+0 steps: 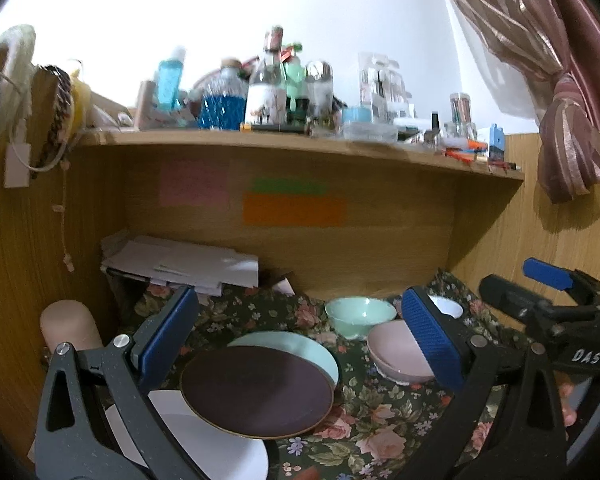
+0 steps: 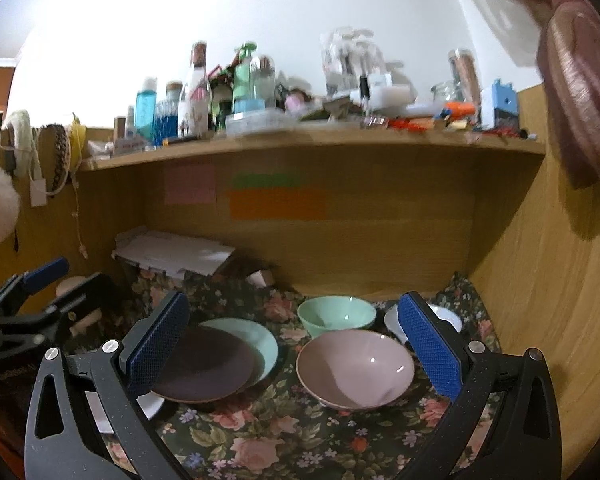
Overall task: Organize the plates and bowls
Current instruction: 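Lower both grippers onto the dark brown plate rim and close them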
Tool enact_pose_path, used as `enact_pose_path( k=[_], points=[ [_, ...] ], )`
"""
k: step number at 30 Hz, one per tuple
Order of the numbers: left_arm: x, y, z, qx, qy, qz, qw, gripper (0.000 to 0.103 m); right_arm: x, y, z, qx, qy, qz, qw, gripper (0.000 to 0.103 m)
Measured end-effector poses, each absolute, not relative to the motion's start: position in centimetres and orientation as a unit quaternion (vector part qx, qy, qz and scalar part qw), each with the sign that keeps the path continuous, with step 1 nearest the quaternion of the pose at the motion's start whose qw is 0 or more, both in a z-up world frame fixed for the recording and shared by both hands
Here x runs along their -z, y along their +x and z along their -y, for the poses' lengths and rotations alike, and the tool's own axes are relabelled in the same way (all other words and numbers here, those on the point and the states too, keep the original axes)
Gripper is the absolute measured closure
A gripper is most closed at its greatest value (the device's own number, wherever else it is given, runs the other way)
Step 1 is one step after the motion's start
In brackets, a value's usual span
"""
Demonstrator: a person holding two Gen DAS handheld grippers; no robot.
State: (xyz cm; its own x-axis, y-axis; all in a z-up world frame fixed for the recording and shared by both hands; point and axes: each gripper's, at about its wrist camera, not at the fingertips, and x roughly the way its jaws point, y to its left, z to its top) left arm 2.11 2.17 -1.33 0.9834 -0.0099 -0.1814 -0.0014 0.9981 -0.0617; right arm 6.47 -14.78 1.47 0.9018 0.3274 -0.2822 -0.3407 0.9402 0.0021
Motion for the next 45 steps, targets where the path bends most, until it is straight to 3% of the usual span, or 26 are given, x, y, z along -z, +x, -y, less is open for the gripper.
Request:
enact_pose_path(
  k=[10,12,13,14,20,28,38,45],
  points=[
    [4.2,6.8,-5.7,0.001,-0.025,-0.170,0.985,0.001,3.1,10.9,13.0,-0.200,-0.017,-0.223,0.954,0.000],
    [4.7,7.5,-6.6,-0.002,-0.030,-0.182,0.983,0.003,4.1,12.0,12.7,-0.211,-0.009,-0.249,0.945,0.000],
    [5.0,8.0,-7.1,-0.005,-0.034,-0.190,0.981,0.010,4.7,12.6,12.5,-0.221,-0.003,-0.265,0.939,0.000],
    [5.3,8.4,-7.6,-0.007,-0.035,-0.200,0.979,0.018,5.0,13.0,12.3,-0.225,0.001,-0.276,0.935,0.003],
    [7.5,11.2,-10.2,-0.017,-0.030,-0.254,0.967,0.037,7.4,14.9,11.0,-0.230,-0.006,-0.327,0.916,0.026],
    [9.4,14.0,-12.3,-0.021,-0.024,-0.306,0.951,0.048,8.4,16.0,8.1,-0.234,-0.043,-0.344,0.908,0.033],
    [11.9,17.4,-15.6,-0.019,-0.058,-0.370,0.927,0.072,11.8,19.5,5.7,-0.238,-0.038,-0.418,0.876,0.070],
    [13.5,18.3,-16.7,-0.014,-0.082,-0.398,0.914,0.079,12.7,20.5,5.1,-0.234,-0.040,-0.436,0.868,0.074]
  ],
)
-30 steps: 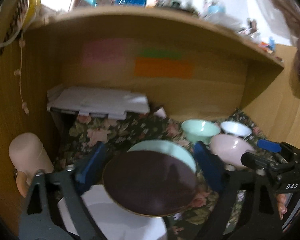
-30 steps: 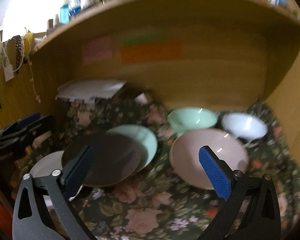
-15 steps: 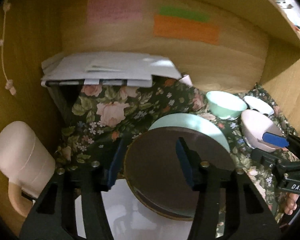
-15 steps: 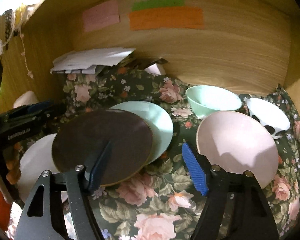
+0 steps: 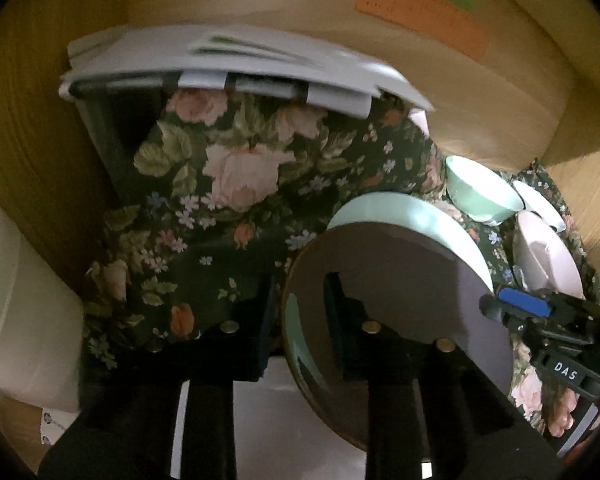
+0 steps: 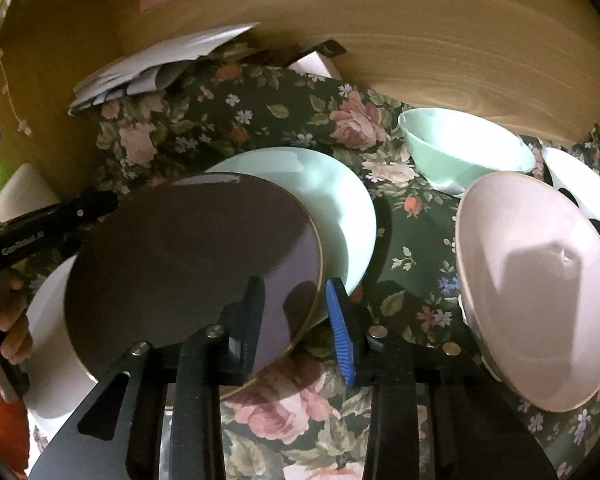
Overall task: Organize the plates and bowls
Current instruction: 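Lower both grippers onto the dark brown plate rim and close them, then lift the dark brown plate off the white plate with both grippers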
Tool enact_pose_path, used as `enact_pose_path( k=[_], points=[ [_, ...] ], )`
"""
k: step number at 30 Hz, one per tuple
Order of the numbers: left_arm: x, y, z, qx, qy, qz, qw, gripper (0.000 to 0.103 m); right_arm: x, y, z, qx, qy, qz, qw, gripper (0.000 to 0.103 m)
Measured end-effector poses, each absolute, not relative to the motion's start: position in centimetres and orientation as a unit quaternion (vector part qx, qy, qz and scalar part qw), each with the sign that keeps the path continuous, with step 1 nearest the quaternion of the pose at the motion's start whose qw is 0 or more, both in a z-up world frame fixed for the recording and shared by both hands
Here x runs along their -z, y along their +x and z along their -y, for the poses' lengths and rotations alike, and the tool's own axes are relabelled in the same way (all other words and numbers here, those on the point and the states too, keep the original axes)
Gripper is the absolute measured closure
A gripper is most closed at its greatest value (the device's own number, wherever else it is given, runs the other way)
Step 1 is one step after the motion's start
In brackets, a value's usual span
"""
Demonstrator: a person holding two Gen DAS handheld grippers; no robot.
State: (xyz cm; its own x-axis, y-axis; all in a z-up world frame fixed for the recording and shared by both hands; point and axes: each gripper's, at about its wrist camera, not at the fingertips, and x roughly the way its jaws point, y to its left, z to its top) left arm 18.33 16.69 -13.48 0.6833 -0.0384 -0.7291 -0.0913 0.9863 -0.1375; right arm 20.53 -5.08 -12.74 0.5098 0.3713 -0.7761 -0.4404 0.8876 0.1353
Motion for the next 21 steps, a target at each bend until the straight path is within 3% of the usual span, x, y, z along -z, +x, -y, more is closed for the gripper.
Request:
enact_pose_path(
  k=[21],
  points=[
    [15.2,19.5,-17.2,0.005,-0.096,-0.437,0.894,0.081,13.3,20.4,5.0,-0.238,-0.040,-0.452,0.859,0.076]
  ],
)
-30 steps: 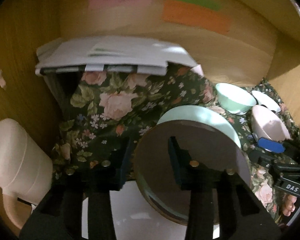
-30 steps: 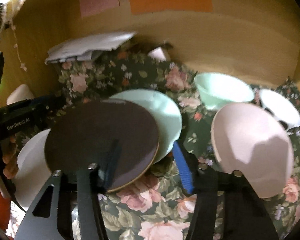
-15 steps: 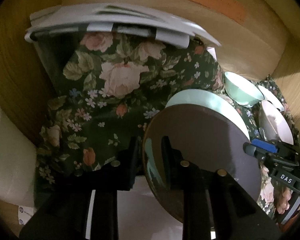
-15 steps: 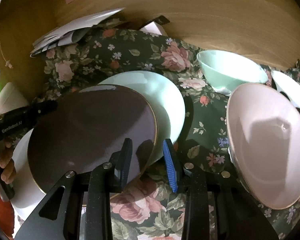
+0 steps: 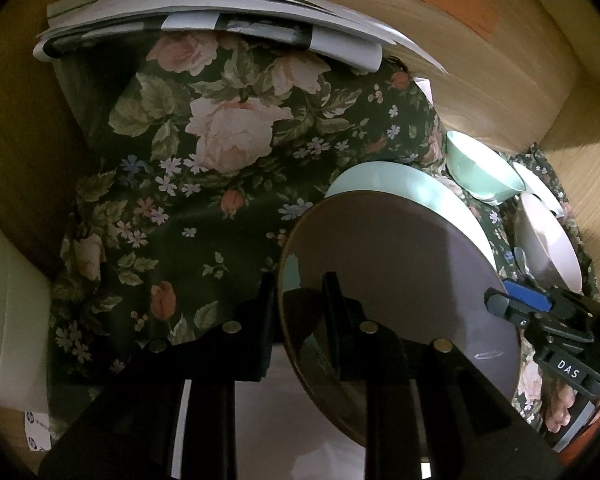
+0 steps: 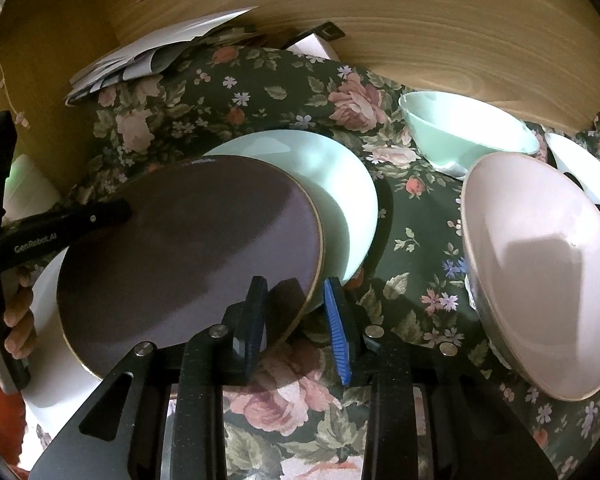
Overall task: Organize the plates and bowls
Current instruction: 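Lift the dark brown plate off the white plate with both grippers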
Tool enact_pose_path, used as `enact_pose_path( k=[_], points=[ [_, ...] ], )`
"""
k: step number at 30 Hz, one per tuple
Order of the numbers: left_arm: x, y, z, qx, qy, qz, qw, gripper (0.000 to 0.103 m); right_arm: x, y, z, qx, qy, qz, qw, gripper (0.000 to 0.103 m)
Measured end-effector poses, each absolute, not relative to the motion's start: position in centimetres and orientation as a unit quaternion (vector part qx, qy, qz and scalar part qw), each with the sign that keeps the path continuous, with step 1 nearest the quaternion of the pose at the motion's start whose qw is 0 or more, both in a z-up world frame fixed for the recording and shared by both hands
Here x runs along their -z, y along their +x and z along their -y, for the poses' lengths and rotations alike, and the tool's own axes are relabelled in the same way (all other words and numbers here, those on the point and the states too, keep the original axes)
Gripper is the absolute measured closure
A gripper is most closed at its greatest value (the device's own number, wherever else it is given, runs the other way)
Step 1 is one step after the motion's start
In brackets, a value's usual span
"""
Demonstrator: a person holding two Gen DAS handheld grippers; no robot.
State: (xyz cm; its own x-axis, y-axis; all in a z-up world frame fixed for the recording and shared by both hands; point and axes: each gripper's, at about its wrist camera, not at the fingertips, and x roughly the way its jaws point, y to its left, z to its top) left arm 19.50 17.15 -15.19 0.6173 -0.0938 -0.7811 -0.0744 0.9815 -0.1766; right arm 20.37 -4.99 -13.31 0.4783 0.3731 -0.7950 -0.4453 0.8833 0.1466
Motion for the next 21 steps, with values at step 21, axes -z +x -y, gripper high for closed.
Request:
enact_pose_path(
  k=[21],
  points=[
    [13.7,16.0,-15.4,-0.021,-0.042,-0.406,0.913,0.081,13.2,19.1,5.9,-0.261,-0.019,-0.452,0.853,0.076]
  ],
)
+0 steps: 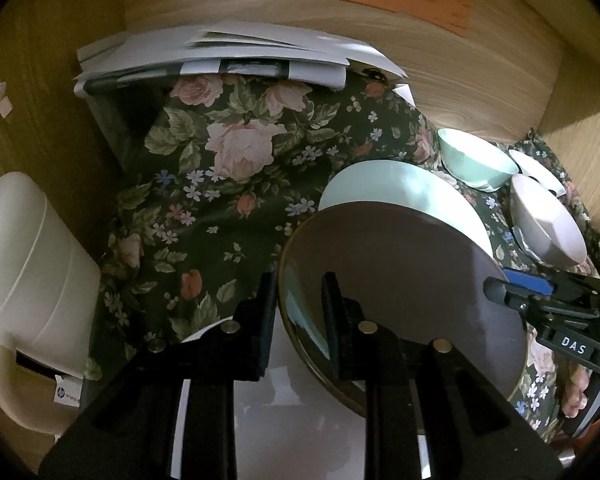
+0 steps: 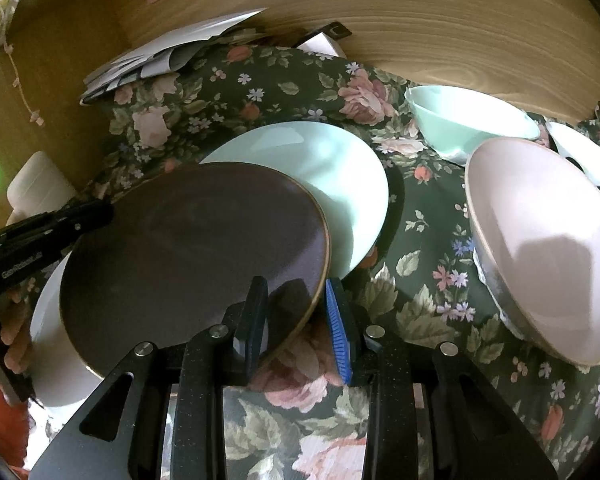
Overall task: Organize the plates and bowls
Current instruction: 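Lift the dark brown plate off the white plate with both grippers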
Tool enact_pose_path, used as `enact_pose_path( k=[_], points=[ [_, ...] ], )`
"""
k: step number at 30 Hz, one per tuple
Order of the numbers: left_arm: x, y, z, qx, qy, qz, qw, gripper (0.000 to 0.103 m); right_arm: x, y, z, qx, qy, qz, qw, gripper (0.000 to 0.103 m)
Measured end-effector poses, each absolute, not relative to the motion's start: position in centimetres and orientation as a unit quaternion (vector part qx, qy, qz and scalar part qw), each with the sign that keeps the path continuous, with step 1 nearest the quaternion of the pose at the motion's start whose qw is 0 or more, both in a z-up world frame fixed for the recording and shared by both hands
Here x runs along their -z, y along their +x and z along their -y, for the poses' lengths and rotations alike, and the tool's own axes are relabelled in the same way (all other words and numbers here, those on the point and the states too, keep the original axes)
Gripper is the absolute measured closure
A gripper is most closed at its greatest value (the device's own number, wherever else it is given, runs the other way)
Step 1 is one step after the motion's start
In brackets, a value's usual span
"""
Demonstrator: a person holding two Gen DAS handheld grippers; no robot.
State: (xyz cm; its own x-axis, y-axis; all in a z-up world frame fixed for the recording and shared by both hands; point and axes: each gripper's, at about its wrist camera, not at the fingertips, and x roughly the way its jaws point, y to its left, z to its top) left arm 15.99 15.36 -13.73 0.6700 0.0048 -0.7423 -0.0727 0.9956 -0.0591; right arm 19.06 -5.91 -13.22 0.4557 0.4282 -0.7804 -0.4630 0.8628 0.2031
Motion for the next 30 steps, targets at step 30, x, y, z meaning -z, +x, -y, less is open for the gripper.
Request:
enact_pose_path(
  k=[30],
  points=[
    [14.7,17.0,-15.8,-0.008,-0.051,-0.444,0.895,0.080,13.3,18.9,6.1,-0.272,0.002,-0.444,0.854,0.076]
  ],
)
